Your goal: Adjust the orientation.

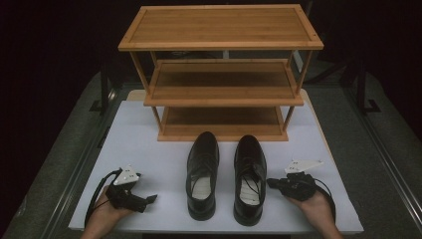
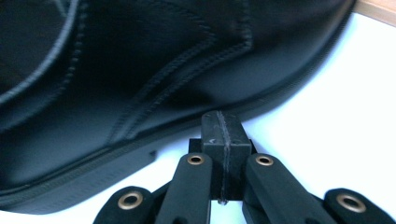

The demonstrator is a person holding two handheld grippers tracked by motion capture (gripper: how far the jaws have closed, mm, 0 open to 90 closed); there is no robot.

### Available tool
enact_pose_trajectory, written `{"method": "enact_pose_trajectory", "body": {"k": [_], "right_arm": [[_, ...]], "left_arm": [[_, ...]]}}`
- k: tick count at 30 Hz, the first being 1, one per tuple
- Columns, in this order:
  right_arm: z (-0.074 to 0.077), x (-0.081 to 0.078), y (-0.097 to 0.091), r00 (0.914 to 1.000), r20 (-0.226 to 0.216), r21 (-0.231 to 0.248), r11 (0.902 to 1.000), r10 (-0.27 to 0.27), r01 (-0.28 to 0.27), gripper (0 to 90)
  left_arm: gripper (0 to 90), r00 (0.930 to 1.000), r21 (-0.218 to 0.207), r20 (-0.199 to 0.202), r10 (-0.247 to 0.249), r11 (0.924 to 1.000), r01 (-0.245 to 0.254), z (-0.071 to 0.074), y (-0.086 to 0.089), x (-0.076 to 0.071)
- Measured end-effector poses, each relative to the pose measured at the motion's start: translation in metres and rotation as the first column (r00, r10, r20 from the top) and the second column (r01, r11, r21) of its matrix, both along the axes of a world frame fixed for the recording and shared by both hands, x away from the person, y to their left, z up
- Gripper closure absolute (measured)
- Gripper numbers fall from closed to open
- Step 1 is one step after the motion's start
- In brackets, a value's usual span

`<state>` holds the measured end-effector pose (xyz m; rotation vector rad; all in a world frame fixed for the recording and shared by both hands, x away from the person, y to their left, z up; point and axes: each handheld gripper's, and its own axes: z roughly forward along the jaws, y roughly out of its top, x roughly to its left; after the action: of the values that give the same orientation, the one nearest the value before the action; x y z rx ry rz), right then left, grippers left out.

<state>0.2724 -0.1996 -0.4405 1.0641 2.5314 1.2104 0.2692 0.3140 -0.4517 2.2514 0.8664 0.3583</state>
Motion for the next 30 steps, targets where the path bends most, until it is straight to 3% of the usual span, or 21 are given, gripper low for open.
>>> {"method": "enact_pose_trajectory", "body": {"k": [7,24,30], "right_arm": [[-0.002,0.004,0.006,0.9999,0.005,0.005,0.9999,0.014,-0.014,89.8],[0.0,0.012,0.045,0.9961,0.024,-0.026,0.9961,0.085,-0.084,89.8],[0.001,0.01,0.048,0.9948,0.027,-0.031,0.9947,0.098,-0.097,89.8]], "left_arm": [[0.7,1.0,0.0,-0.001,0.0,1.0,0.0,0.0,0.0,0.0],[0.7,1.0,0.0,-0.001,0.0,1.0,0.0,0.0,0.0,0.0],[0.7,1.0,0.0,-0.001,0.0,1.0,0.0,0.0,0.0,0.0]]}}
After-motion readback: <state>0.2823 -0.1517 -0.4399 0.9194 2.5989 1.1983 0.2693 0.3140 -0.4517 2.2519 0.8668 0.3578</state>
